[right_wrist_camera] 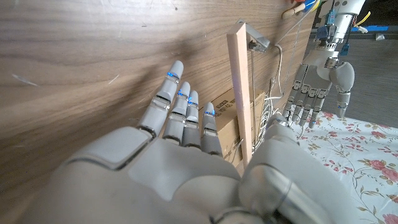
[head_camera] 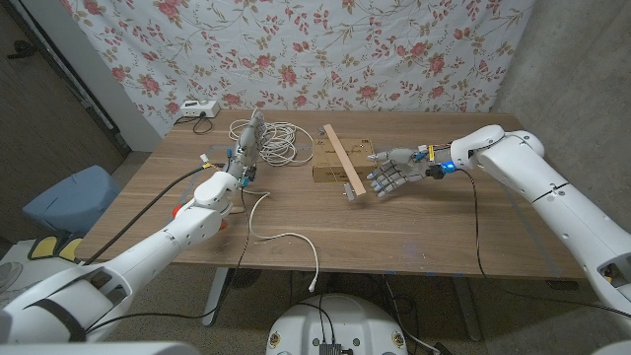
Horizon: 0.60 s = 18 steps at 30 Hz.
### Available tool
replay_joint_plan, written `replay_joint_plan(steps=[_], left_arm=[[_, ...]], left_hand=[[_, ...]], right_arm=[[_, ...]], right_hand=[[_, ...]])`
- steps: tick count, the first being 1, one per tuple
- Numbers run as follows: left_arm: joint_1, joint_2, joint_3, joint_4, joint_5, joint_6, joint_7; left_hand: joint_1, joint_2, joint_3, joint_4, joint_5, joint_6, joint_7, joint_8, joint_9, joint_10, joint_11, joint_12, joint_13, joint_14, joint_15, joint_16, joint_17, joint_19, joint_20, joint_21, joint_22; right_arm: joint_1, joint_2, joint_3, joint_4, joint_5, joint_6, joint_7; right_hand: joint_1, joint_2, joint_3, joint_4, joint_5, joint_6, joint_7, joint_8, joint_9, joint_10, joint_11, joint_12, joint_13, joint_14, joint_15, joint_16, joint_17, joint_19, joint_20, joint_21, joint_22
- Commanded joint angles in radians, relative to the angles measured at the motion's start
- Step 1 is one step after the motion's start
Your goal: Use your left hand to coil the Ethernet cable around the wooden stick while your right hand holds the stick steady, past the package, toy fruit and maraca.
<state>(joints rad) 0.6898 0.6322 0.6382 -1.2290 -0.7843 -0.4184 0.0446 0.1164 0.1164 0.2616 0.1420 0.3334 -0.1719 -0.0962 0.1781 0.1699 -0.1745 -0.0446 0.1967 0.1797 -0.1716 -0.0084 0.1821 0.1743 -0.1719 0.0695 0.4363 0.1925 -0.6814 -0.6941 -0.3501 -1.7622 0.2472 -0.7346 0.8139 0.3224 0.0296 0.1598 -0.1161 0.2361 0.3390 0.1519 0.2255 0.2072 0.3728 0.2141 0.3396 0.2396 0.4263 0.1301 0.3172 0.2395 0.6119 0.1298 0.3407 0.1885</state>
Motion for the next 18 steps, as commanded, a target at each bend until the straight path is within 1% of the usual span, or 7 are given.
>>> replay_joint_plan(steps=[1,7,8,11,12,18], left_arm=[[0.009,0.001,-0.003,-0.006,-0.003,-0.003,0.011],[0.013,0.001,-0.004,-0.008,-0.004,-0.004,0.015],[0.013,0.001,-0.004,-0.008,-0.004,-0.005,0.016],[0.016,0.003,-0.006,-0.011,-0.005,-0.004,0.018],[0.016,0.003,-0.006,-0.011,-0.005,-0.003,0.019],[0.019,0.005,-0.007,-0.011,-0.007,-0.004,0.019]], left_hand=[[0.013,0.011,0.001,-0.002,0.008,-0.204,0.007,0.003,0.003,-0.226,0.006,0.004,0.005,-0.201,0.004,0.003,0.004,-0.112,0.003,-0.001,0.002],[0.013,0.012,0.001,-0.002,0.008,-0.204,0.008,0.003,0.003,-0.225,0.004,0.005,0.005,-0.2,0.004,0.003,0.004,-0.112,0.004,-0.001,0.002],[0.013,0.012,0.001,-0.002,0.008,-0.204,0.008,0.003,0.003,-0.226,0.01,0.004,0.005,-0.201,0.004,0.003,0.004,-0.112,0.004,-0.002,0.002],[0.013,0.012,0.001,-0.002,0.008,-0.203,0.009,0.003,0.003,-0.227,0.007,0.004,0.005,-0.201,0.005,0.003,0.004,-0.112,0.004,-0.002,0.002],[0.013,0.012,0.001,-0.002,0.008,-0.203,0.009,0.004,0.003,-0.227,0.012,0.004,0.005,-0.2,0.006,0.003,0.004,-0.112,0.004,-0.003,0.002],[0.013,0.012,0.0,-0.002,0.008,-0.204,0.012,0.003,0.003,-0.226,0.015,0.004,0.005,-0.201,0.007,0.003,0.004,-0.112,0.003,-0.004,0.002]], right_arm=[[0.087,0.037,-0.089,0.089,-0.018,0.052,0.077],[0.119,0.054,-0.122,0.116,-0.033,0.074,0.096],[0.123,0.056,-0.126,0.119,-0.036,0.075,0.097],[0.138,0.063,-0.142,0.132,-0.043,0.078,0.105],[0.142,0.066,-0.147,0.138,-0.046,0.082,0.107],[0.174,0.085,-0.182,0.169,-0.063,0.091,0.126]], right_hand=[[0.002,0.001,-0.003,0.0,0.002,-0.006,0.053,-0.003,0.002,-0.007,0.002,-0.003,0.004,-0.004,0.001,-0.005,0.004,0.0,0.003,0.003,0.004],[-0.001,0.001,-0.004,0.002,0.002,-0.007,0.053,-0.004,0.002,-0.007,0.001,-0.004,0.005,-0.003,0.002,-0.006,0.004,0.0,0.004,0.002,0.004],[-0.002,0.001,-0.005,0.002,0.002,-0.007,0.053,-0.004,0.002,-0.007,0.001,-0.004,0.005,-0.003,0.002,-0.006,0.005,0.0,0.002,0.002,0.004],[-0.002,0.001,-0.006,0.003,0.002,-0.007,0.053,-0.005,0.002,-0.007,0.001,-0.004,0.005,-0.003,0.001,-0.007,0.005,0.0,0.003,0.002,0.004],[-0.003,0.001,-0.006,0.003,0.002,-0.007,0.053,-0.005,0.002,-0.006,0.0,-0.004,0.005,-0.003,0.002,-0.007,0.005,0.0,0.003,0.002,0.004],[-0.005,0.001,-0.008,0.005,0.002,-0.009,0.053,-0.007,0.002,-0.008,0.002,-0.005,0.005,-0.002,0.001,-0.008,0.006,0.008,0.0,0.005,0.004]])
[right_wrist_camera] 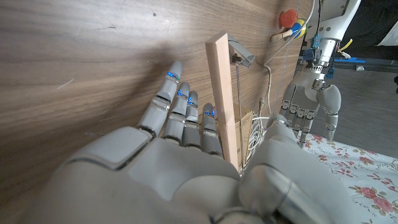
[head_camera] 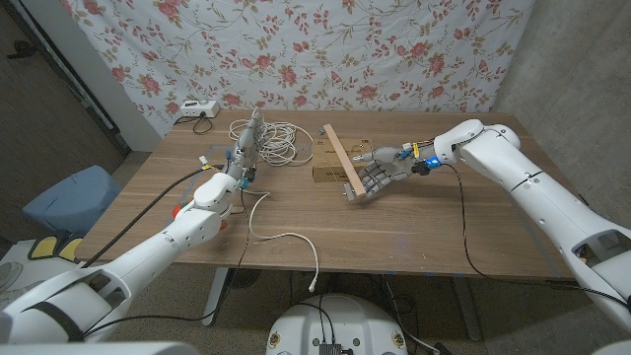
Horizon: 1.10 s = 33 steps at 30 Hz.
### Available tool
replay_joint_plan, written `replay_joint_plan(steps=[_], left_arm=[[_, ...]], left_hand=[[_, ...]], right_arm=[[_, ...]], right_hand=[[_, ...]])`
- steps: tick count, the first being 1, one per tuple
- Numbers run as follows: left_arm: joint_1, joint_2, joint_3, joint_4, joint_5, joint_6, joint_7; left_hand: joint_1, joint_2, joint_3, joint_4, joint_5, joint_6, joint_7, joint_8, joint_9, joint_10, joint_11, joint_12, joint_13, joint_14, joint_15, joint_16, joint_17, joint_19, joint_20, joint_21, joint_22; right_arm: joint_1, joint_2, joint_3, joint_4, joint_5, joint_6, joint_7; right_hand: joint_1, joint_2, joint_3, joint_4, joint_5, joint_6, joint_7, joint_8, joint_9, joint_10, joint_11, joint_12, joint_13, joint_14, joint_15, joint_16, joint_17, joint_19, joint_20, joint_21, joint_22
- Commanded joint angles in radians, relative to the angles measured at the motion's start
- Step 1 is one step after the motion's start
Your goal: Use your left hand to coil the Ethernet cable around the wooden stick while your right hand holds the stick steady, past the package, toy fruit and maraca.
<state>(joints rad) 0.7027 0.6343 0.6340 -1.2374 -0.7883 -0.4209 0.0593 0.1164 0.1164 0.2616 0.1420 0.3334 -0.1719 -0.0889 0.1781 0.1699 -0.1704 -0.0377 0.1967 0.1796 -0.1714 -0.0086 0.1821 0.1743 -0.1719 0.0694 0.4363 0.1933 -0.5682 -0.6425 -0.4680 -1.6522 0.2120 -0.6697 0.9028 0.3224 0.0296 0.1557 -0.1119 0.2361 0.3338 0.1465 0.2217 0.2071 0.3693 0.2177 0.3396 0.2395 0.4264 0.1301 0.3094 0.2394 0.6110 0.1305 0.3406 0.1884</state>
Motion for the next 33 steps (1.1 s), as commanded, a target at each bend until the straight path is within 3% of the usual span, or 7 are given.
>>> replay_joint_plan(steps=[1,13,16,21,25,30,33], left_arm=[[0.006,0.003,-0.003,-0.002,-0.003,-0.003,0.004],[0.0,-0.002,-0.006,0.02,-0.011,-0.007,-0.011],[-0.002,-0.003,-0.007,0.029,-0.014,-0.01,-0.017],[-0.007,-0.007,-0.01,0.045,-0.021,-0.012,-0.028],[-0.013,-0.013,-0.011,0.061,-0.026,-0.017,-0.038],[-0.019,-0.017,-0.011,0.076,-0.03,-0.018,-0.049],[-0.023,-0.022,-0.012,0.087,-0.032,-0.021,-0.054]], left_hand=[[0.013,0.012,0.0,-0.002,0.008,-0.204,0.005,0.003,0.003,-0.232,0.008,0.004,0.005,-0.201,0.007,0.003,0.004,-0.112,0.003,-0.004,0.001],[0.014,0.013,0.0,-0.002,0.008,-0.206,0.005,0.003,0.003,-0.233,0.006,0.003,0.005,-0.201,0.011,0.003,0.004,-0.111,0.004,-0.005,0.001],[0.014,0.013,0.0,-0.002,0.008,-0.206,0.005,0.003,0.003,-0.231,0.007,0.004,0.005,-0.2,0.01,0.004,0.004,-0.111,0.004,-0.006,0.001],[0.015,0.013,0.0,-0.002,0.008,-0.206,0.006,0.003,0.003,-0.229,0.007,0.005,0.005,-0.198,0.012,0.004,0.004,-0.11,0.005,-0.006,0.001],[0.015,0.013,0.0,-0.002,0.008,-0.206,0.005,0.003,0.003,-0.23,0.009,0.005,0.005,-0.198,0.012,0.004,0.004,-0.11,0.005,-0.007,0.001],[0.015,0.012,-0.001,-0.002,0.008,-0.205,0.006,0.003,0.003,-0.23,0.01,0.005,0.005,-0.196,0.014,0.005,0.004,-0.11,0.005,-0.008,0.001],[0.015,0.012,-0.001,-0.002,0.008,-0.205,0.006,0.003,0.003,-0.229,0.014,0.005,0.005,-0.196,0.015,0.005,0.004,-0.11,0.006,-0.008,0.001]], right_arm=[[0.066,0.036,-0.07,0.064,-0.031,0.027,0.04],[0.152,0.061,-0.172,0.097,-0.11,-0.034,0.057],[0.18,0.064,-0.217,0.089,-0.156,-0.066,0.047],[0.195,0.071,-0.242,0.083,-0.185,-0.078,0.031],[0.194,0.073,-0.256,0.056,-0.215,-0.085,-0.004],[0.197,0.065,-0.293,0.003,-0.278,-0.124,-0.056],[0.208,0.062,-0.326,-0.022,-0.318,-0.153,-0.073]], right_hand=[[-0.006,0.001,-0.005,0.001,0.002,-0.004,0.059,-0.003,0.003,-0.005,-0.002,-0.006,0.005,0.0,0.002,0.0,0.006,0.014,-0.001,0.007,0.004],[-0.019,-0.016,-0.022,0.006,0.003,-0.031,0.057,-0.017,0.003,-0.034,0.0,-0.021,0.007,-0.001,0.004,-0.007,0.01,0.054,0.001,0.022,0.006],[-0.025,-0.024,-0.031,0.008,0.005,-0.035,0.059,-0.018,0.004,-0.035,0.0,-0.023,0.008,0.013,-0.005,-0.004,0.012,0.087,0.005,0.035,0.006],[-0.03,-0.032,-0.041,0.01,0.01,-0.043,0.059,-0.02,0.005,-0.041,0.0,-0.027,0.009,0.027,-0.012,-0.002,0.016,0.126,0.006,0.054,0.012],[-0.027,-0.035,-0.05,0.01,0.018,-0.026,0.056,-0.012,0.006,-0.016,-0.005,-0.019,0.011,0.077,-0.035,0.013,0.022,0.174,-0.008,0.08,0.02],[0.012,-0.032,-0.046,-0.007,0.031,0.017,0.047,0.001,0.008,0.041,-0.021,0.008,0.014,0.145,-0.057,0.031,0.03,0.228,-0.02,0.116,0.032],[0.045,-0.031,-0.044,-0.019,0.039,0.049,0.042,0.007,0.01,0.085,-0.03,0.031,0.018,0.214,-0.094,0.052,0.038,0.276,-0.032,0.15,0.044]])
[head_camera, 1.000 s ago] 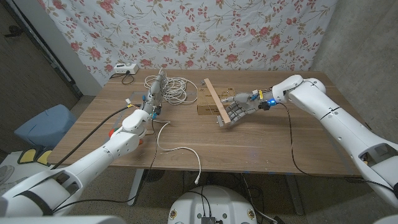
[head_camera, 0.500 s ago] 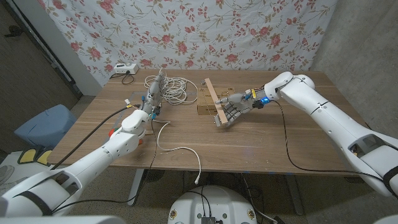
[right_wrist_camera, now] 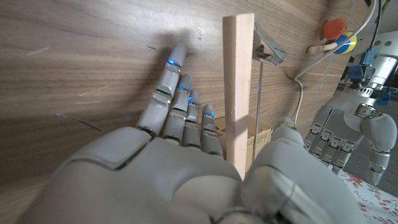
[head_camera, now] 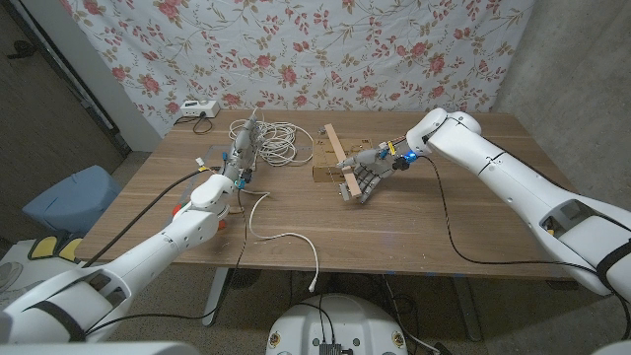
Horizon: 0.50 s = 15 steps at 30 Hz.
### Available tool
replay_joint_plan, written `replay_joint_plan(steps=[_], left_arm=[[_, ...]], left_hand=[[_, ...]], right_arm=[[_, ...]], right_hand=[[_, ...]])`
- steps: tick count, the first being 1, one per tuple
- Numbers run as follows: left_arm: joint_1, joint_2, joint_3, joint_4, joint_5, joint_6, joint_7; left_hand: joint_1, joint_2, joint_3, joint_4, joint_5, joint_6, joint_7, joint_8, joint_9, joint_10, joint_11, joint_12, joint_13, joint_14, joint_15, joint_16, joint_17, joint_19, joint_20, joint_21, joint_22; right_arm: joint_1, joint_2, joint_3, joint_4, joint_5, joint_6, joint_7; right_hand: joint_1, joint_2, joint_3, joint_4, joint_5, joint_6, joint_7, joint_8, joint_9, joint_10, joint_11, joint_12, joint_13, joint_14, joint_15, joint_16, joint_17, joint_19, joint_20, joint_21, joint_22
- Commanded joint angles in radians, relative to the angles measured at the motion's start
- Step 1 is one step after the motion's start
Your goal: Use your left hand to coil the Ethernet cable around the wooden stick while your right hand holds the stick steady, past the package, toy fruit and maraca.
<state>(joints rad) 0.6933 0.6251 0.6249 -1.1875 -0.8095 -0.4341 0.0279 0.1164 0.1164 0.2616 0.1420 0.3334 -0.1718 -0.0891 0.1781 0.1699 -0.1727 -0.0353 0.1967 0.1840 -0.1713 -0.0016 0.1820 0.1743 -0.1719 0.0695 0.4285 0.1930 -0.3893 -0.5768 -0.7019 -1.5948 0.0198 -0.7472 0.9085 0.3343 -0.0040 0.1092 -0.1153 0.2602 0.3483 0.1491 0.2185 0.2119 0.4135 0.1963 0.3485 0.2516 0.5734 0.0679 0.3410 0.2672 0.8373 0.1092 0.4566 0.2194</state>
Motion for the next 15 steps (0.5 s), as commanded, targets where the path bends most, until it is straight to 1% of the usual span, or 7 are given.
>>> replay_joint_plan(steps=[1,6,8,10,11,13,15], left_arm=[[-0.015,-0.014,-0.003,0.04,-0.012,-0.008,-0.026],[-0.022,-0.019,-0.004,0.055,-0.015,-0.01,-0.036],[-0.023,-0.021,-0.004,0.06,-0.016,-0.011,-0.039],[-0.025,-0.022,-0.005,0.064,-0.018,-0.011,-0.042],[-0.026,-0.023,-0.005,0.067,-0.018,-0.012,-0.044],[-0.027,-0.024,-0.005,0.07,-0.02,-0.012,-0.046],[-0.028,-0.026,-0.006,0.075,-0.022,-0.013,-0.05]], left_hand=[[0.015,0.012,-0.001,-0.002,0.008,-0.205,0.006,0.003,0.003,-0.226,0.011,0.005,0.001,-0.196,0.008,0.005,0.004,-0.11,0.006,-0.001,0.002],[0.015,0.012,-0.001,-0.002,0.008,-0.205,0.006,0.003,0.003,-0.224,0.014,0.006,0.001,-0.194,0.01,0.005,0.004,-0.109,0.008,-0.001,0.002],[0.015,0.012,-0.002,-0.002,0.008,-0.205,0.006,0.004,0.003,-0.224,0.017,0.006,0.001,-0.193,0.011,0.005,0.004,-0.109,0.009,-0.001,0.002],[0.015,0.012,-0.002,-0.002,0.008,-0.205,0.006,0.004,0.003,-0.224,0.018,0.006,0.001,-0.193,0.012,0.005,0.004,-0.109,0.009,-0.002,0.002],[0.015,0.012,-0.002,-0.002,0.008,-0.205,0.005,0.004,0.003,-0.223,0.019,0.006,0.001,-0.193,0.012,0.006,0.004,-0.109,0.009,-0.002,0.002],[0.015,0.012,-0.002,-0.002,0.008,-0.205,0.006,0.004,0.003,-0.223,0.019,0.006,0.001,-0.192,0.012,0.006,0.004,-0.109,0.01,-0.002,0.002],[0.015,0.012,-0.002,-0.002,0.008,-0.205,0.005,0.004,0.003,-0.221,0.017,0.007,0.001,-0.193,0.013,0.005,0.004,-0.109,0.01,-0.002,0.002]], right_arm=[[0.035,-0.005,-0.108,-0.087,-0.143,-0.086,-0.084],[0.061,-0.001,-0.166,-0.1,-0.195,-0.123,-0.091],[0.07,0.003,-0.192,-0.106,-0.22,-0.132,-0.098],[0.08,0.006,-0.214,-0.11,-0.243,-0.145,-0.104],[0.082,0.008,-0.219,-0.11,-0.249,-0.147,-0.107],[0.087,0.012,-0.228,-0.108,-0.259,-0.157,-0.11],[0.09,0.013,-0.241,-0.111,-0.276,-0.164,-0.12]], right_hand=[[0.041,0.001,0.002,-0.018,0.017,0.043,0.037,0.012,0.005,0.058,-0.013,0.031,0.007,0.088,-0.041,0.028,0.013,0.058,-0.015,0.042,0.017],[0.07,-0.008,0.001,-0.028,0.023,0.066,0.032,0.016,0.009,0.102,-0.024,0.057,0.013,0.143,-0.06,0.047,0.024,0.095,-0.028,0.073,0.03],[0.095,-0.004,0.003,-0.034,0.029,0.085,0.024,0.02,0.012,0.133,-0.037,0.078,0.019,0.183,-0.08,0.066,0.039,0.113,-0.04,0.093,0.041],[0.134,-0.002,0.006,-0.041,0.034,0.103,0.012,0.024,0.017,0.16,-0.046,0.102,0.029,0.232,-0.103,0.098,0.067,0.131,-0.055,0.12,0.059],[0.167,-0.001,0.01,-0.047,0.038,0.119,0.003,0.029,0.022,0.178,-0.062,0.121,0.038,0.258,-0.12,0.118,0.089,0.139,-0.067,0.138,0.074],[0.221,0.003,0.015,-0.052,0.041,0.132,-0.016,0.033,0.03,0.199,-0.086,0.153,0.057,0.297,-0.148,0.155,0.13,0.144,-0.078,0.167,0.099],[0.287,0.009,0.024,-0.058,0.046,0.148,-0.032,0.039,0.041,0.205,-0.11,0.183,0.081,0.318,-0.162,0.188,0.175,0.152,-0.093,0.197,0.125]])
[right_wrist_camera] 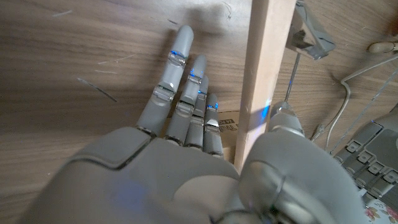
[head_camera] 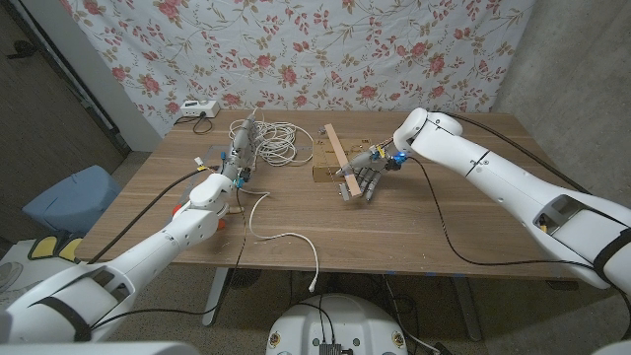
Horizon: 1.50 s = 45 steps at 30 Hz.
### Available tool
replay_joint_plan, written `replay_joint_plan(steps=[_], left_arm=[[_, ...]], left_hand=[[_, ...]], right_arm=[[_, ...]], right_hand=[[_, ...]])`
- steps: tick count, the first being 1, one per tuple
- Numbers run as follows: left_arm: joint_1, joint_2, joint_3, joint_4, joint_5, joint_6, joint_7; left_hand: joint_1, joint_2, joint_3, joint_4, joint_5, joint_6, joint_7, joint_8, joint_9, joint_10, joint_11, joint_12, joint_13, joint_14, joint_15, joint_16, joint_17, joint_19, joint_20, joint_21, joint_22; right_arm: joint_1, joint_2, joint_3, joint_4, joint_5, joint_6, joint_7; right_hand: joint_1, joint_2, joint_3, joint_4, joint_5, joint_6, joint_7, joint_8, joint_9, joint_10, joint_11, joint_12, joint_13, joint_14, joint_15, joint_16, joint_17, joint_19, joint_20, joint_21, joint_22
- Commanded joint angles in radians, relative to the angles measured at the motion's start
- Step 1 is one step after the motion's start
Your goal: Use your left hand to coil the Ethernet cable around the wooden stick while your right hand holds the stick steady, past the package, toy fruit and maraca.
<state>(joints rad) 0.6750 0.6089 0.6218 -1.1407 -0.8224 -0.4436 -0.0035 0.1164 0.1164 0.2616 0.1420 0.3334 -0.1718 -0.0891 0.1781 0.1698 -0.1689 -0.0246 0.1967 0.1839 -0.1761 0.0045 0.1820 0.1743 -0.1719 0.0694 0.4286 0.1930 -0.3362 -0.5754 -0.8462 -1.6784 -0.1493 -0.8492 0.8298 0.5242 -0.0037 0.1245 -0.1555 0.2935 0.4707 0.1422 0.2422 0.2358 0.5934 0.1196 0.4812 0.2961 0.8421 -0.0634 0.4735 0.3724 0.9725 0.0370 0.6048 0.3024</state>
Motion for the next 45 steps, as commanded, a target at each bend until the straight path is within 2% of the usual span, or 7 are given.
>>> replay_joint_plan(steps=[1,8,14,16,26,41,45], left_arm=[[-0.011,-0.01,-0.003,0.029,-0.009,-0.004,-0.02],[-0.015,-0.011,-0.003,0.038,-0.01,-0.006,-0.028],[-0.017,-0.013,-0.003,0.041,-0.012,-0.004,-0.033],[-0.019,-0.013,-0.002,0.043,-0.012,-0.003,-0.036],[-0.027,-0.01,0.002,0.038,-0.005,0.004,-0.039],[-0.043,0.018,0.023,-0.006,0.036,0.032,-0.033],[-0.038,0.067,0.043,-0.068,0.135,0.048,0.057]], left_hand=[[0.015,0.012,-0.002,-0.002,0.008,-0.204,0.005,0.004,0.003,-0.225,0.006,0.007,0.001,-0.188,0.007,0.005,0.004,-0.108,0.01,-0.002,0.002],[0.015,0.012,-0.003,-0.002,0.008,-0.204,0.005,0.004,0.003,-0.225,0.008,0.007,0.002,-0.186,0.008,0.006,0.004,-0.107,0.01,-0.003,0.002],[0.014,0.012,-0.003,-0.001,0.008,-0.203,0.004,0.004,0.003,-0.22,0.011,0.009,0.002,-0.184,0.009,0.006,0.004,-0.106,0.01,-0.004,0.002],[0.014,0.012,-0.004,-0.001,0.008,-0.203,0.003,0.004,0.003,-0.219,0.013,0.009,0.002,-0.183,0.01,0.006,0.004,-0.105,0.012,-0.004,0.002],[0.014,0.012,-0.004,-0.001,0.008,-0.2,-0.001,0.005,0.003,-0.219,0.01,0.009,0.002,-0.182,0.01,0.006,0.004,-0.104,0.012,-0.006,0.002],[0.018,0.012,-0.004,-0.004,0.008,-0.209,-0.007,0.001,0.003,-0.219,0.013,0.008,0.002,-0.179,0.012,0.006,0.004,-0.104,0.011,-0.008,0.002],[0.127,-0.025,0.013,-0.099,-0.022,-0.135,-0.015,0.028,0.005,-0.051,0.001,0.058,0.01,0.017,0.007,0.041,0.004,0.015,0.007,0.019,0.004]], right_arm=[[0.039,0.014,-0.102,-0.027,-0.114,-0.072,-0.047],[0.02,0.014,-0.11,-0.055,-0.162,-0.095,-0.117],[-0.019,0.006,-0.09,-0.09,-0.186,-0.102,-0.193],[-0.046,0.004,-0.071,-0.107,-0.194,-0.101,-0.24],[-0.231,-0.033,0.055,-0.234,-0.245,-0.034,-0.543],[-0.431,-0.071,0.22,-0.315,-0.224,0.092,-0.806],[-0.482,-0.085,0.272,-0.308,-0.188,0.207,-0.866]], right_hand=[[0.149,0.013,0.016,-0.019,0.015,0.03,-0.032,0.018,0.024,0.032,-0.046,0.075,0.055,0.065,-0.045,0.083,0.106,0.017,-0.033,0.071,0.061],[0.412,0.086,0.056,-0.016,0.006,0.112,-0.083,0.071,0.08,0.082,-0.108,0.233,0.185,0.125,-0.102,0.223,0.302,-0.013,-0.067,0.199,0.171],[0.614,0.134,0.089,-0.015,-0.046,0.181,-0.123,0.175,0.159,0.15,-0.159,0.368,0.327,0.221,-0.131,0.321,0.406,-0.007,-0.101,0.264,0.142],[0.682,0.178,0.121,-0.008,-0.074,0.235,-0.128,0.237,0.203,0.205,-0.157,0.428,0.395,0.222,-0.131,0.342,0.448,-0.008,-0.104,0.301,0.132],[0.748,0.187,0.173,-0.002,-0.075,0.256,-0.107,0.306,0.27,0.235,-0.144,0.412,0.375,0.283,-0.144,0.421,0.573,-0.012,-0.115,0.394,0.153],[0.661,0.211,0.212,0.14,-0.058,0.138,-0.203,0.305,0.335,0.16,-0.235,0.396,0.439,0.217,-0.153,0.37,0.639,-0.199,-0.156,0.441,0.133],[0.662,0.209,0.225,0.151,-0.053,0.138,-0.208,0.311,0.345,0.159,-0.238,0.406,0.463,0.216,-0.154,0.375,0.664,-0.217,-0.162,0.455,0.134]])
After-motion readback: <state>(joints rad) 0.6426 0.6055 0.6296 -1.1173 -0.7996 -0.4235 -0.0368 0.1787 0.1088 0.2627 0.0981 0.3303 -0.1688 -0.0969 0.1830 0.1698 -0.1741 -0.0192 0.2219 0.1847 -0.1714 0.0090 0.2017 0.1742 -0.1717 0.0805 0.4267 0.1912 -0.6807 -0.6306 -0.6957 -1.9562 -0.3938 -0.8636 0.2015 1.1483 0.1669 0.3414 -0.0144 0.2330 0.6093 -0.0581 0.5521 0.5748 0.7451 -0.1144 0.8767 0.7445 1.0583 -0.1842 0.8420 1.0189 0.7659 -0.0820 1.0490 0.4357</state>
